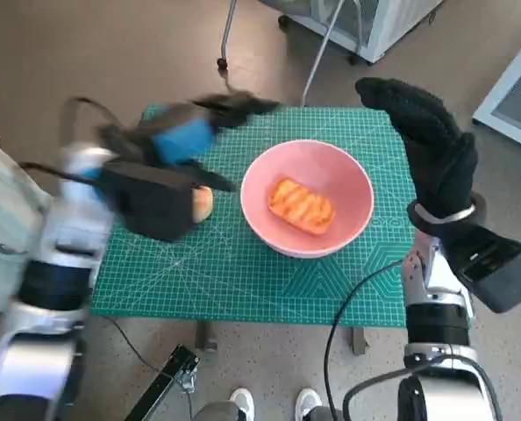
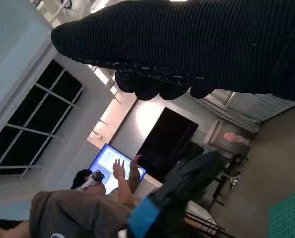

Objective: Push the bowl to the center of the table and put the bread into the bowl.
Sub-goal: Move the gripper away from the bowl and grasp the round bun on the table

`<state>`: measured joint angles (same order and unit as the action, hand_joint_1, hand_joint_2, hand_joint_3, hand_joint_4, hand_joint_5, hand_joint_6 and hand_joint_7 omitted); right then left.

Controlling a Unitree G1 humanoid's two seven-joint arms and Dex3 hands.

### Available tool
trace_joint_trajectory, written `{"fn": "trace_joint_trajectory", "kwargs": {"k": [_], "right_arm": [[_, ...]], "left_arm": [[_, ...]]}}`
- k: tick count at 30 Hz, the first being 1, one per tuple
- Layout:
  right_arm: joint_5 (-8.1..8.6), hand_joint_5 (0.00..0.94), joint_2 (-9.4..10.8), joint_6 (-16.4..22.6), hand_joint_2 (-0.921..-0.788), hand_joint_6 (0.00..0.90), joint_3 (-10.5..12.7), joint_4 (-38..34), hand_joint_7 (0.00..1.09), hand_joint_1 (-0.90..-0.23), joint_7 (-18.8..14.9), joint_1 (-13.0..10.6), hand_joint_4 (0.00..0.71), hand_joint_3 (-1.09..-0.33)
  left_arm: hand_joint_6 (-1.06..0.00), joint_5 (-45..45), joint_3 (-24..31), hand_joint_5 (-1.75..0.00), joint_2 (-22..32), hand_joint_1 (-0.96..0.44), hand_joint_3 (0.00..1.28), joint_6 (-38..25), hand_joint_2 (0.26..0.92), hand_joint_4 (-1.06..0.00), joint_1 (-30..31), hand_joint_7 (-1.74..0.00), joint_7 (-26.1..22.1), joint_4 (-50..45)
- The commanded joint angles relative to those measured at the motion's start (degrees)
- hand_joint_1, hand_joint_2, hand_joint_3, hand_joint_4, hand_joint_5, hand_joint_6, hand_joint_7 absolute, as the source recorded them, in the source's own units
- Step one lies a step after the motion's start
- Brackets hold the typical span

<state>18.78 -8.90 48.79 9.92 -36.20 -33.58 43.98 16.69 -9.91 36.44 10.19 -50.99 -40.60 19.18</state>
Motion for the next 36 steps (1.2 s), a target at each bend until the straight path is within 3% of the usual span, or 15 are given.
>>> {"fn": "trace_joint_trajectory", "kwargs": {"k": [1, 11, 21, 36], "right_arm": [[-0.14, 0.003, 0.29, -0.85, -0.921, -0.001, -0.16, 0.08, 0.90, -0.690, 0.62, -1.39, 0.265, -0.730], [-0.24, 0.005, 0.70, -1.04, -0.921, -0.001, -0.24, -0.88, 0.90, -0.688, 0.84, -0.77, 0.267, -0.723], [-0.68, 0.005, 0.50, -0.88, -0.921, -0.001, -0.46, -1.61, 0.90, -0.675, 0.86, -0.19, 0.268, -0.728], [-0.09, 0.005, -0.64, -0.93, -0.921, -0.001, -0.43, -1.39, 0.90, -0.674, -0.32, -0.17, 0.268, -0.731]], "left_arm": [[-0.24, 0.38, 0.94, 0.00, 3.20, -0.13, 0.00, 0.69, 0.850, -0.19, 1.40, -0.12, -0.08, 1.48], [-0.25, 2.32, 0.34, 0.00, 6.80, -0.06, 0.00, 0.37, 0.840, -0.19, 2.94, -0.09, 0.31, 6.83], [-0.23, 7.91, -4.61, 0.00, 7.30, 0.04, 0.00, -2.71, 0.835, -0.11, 2.15, -0.06, -2.43, 7.92], [-0.25, 14.85, -11.18, 0.00, 2.45, 0.01, 0.00, 2.61, 0.826, -0.11, -1.29, -0.05, 3.29, 19.14]]}}
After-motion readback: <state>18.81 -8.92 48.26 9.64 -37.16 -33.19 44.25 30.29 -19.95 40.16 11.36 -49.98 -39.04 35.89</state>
